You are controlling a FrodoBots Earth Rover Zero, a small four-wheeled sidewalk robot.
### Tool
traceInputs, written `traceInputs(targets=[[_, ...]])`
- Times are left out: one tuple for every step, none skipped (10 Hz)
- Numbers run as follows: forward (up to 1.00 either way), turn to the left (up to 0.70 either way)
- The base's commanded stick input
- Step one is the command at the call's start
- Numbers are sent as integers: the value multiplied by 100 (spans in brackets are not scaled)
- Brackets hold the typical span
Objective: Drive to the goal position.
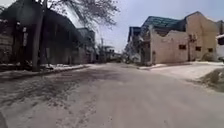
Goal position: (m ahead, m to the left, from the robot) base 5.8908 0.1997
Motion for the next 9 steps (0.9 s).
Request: traceInputs(targets=[[100, -4], [100, 0], [100, 0], [100, 0], [100, 0], [100, 0], [100, 0], [100, 0], [100, 0]])
